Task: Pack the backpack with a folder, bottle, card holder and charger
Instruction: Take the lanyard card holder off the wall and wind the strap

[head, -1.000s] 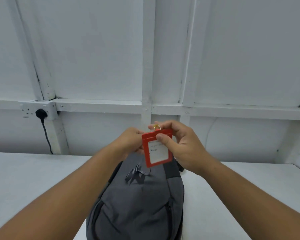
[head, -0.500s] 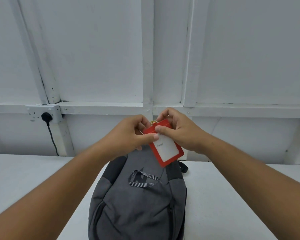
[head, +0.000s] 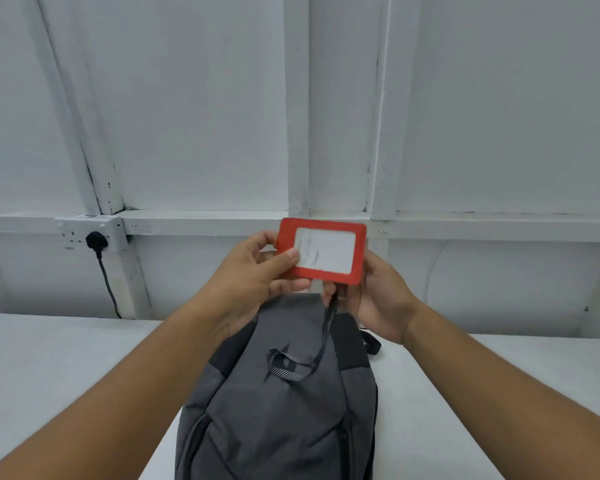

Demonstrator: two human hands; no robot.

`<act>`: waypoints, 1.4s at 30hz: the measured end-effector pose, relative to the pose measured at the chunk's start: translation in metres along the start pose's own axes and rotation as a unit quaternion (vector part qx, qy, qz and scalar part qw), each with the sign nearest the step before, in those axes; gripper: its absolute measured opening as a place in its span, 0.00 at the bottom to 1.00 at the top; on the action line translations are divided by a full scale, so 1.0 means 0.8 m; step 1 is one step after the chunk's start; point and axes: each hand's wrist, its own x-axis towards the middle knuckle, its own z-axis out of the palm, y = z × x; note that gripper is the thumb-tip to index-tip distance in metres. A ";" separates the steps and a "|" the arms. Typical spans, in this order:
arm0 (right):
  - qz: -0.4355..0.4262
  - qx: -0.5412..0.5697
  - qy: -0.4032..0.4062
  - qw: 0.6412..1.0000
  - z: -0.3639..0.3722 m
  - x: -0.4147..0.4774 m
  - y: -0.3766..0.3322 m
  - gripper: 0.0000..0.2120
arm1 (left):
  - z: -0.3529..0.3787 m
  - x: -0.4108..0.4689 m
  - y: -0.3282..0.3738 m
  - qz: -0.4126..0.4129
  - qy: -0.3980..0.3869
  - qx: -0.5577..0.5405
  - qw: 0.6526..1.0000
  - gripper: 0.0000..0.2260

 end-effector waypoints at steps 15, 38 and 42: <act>0.008 -0.266 0.045 0.963 0.039 -0.020 0.026 0.13 | -0.036 0.029 -0.045 0.122 0.220 0.208 0.945 0.06; 0.171 0.185 0.119 0.960 0.021 0.069 0.027 0.07 | -0.080 -0.049 -0.050 0.047 0.064 0.099 0.992 0.17; 0.217 0.102 0.041 0.970 0.010 0.055 0.058 0.04 | -0.074 -0.036 -0.027 0.081 0.110 0.016 0.991 0.12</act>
